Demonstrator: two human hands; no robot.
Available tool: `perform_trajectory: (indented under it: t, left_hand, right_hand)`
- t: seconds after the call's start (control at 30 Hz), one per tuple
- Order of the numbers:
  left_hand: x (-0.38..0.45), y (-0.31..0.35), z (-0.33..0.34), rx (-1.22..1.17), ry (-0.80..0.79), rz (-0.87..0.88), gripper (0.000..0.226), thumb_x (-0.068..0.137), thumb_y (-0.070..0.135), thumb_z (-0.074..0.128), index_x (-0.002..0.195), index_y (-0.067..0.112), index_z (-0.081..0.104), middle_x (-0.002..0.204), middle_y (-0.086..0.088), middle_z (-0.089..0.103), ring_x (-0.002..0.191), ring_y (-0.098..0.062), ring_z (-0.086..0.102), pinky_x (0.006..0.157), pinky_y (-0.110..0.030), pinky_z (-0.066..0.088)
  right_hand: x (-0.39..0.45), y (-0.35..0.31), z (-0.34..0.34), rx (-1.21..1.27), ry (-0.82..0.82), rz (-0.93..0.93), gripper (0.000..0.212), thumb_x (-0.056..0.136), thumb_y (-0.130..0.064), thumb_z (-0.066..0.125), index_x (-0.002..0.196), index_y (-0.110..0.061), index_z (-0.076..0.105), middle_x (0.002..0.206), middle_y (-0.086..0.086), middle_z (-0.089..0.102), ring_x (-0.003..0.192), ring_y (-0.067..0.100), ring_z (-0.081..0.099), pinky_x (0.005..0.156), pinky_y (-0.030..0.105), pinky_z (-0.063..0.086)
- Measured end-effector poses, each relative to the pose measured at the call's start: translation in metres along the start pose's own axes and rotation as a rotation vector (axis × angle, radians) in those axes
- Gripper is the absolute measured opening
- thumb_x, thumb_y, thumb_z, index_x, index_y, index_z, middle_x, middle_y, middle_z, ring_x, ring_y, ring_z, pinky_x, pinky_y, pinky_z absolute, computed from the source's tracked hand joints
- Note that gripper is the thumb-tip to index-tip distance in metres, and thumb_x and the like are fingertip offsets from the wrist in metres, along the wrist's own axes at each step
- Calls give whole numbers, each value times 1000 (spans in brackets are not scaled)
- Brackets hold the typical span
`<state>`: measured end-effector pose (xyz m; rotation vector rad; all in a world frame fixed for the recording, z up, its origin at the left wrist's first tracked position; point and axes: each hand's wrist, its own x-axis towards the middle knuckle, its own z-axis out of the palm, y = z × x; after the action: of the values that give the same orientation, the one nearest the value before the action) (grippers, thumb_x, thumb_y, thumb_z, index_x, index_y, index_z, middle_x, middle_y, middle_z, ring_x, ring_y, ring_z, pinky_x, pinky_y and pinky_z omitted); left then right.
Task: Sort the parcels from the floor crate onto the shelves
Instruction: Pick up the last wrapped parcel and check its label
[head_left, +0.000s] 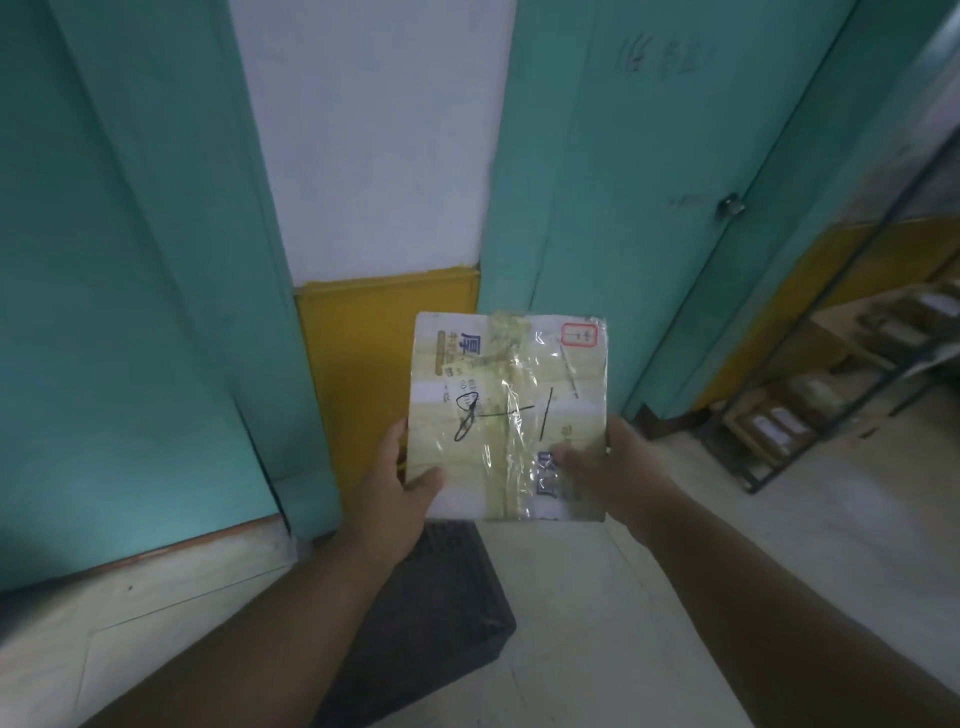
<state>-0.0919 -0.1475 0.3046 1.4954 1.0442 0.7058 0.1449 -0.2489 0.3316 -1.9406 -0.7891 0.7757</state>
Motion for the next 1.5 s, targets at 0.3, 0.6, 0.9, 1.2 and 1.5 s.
perform_trajectory:
  t: [0.3,0.6,0.9,1.2,1.5]
  left_hand:
    - [26,39,112,87,-258,70,58,98,12,59,148,32,38,132,12,51,105,-4,53,85,-17,43]
    - [50,81,310,-46,-92,-96,76,67,53,82,130,24,52,124,1,63,105,-18,63,97,-43,51]
    - [58,93,449,-263,-329,-389,68,57,45,93,113,26,59,111,-4,73,97,-28,72,89,-65,51]
    - [106,129,464,91,-575,69,38,85,4,74,114,26,65,104,1,76,101,-22,71,85,-36,57]
    - [136,125,465,-341,-425,-197,70,63,14,88,126,17,58,116,-7,72,103,-28,71,94,-53,54]
  right_hand:
    - [9,8,-148,99,289,-99,90,73,-26,88,145,-35,35,114,-7,62,95,13,68,82,40,60]
    - [29,88,-314,198,573,-12,41,68,-32,91,98,-24,64,96,2,72,87,23,72,72,50,63]
    - [19,133,-384,10,520,197,31,86,-41,74,102,-22,56,98,-2,63,74,2,56,44,10,38]
    - [35,138,-434,164,471,14,98,73,-17,88,148,-37,29,105,-28,63,90,-1,70,73,31,62]
    - [50,159,-361,677,734,176,56,75,-10,86,111,-26,47,111,4,64,92,23,71,70,39,62]
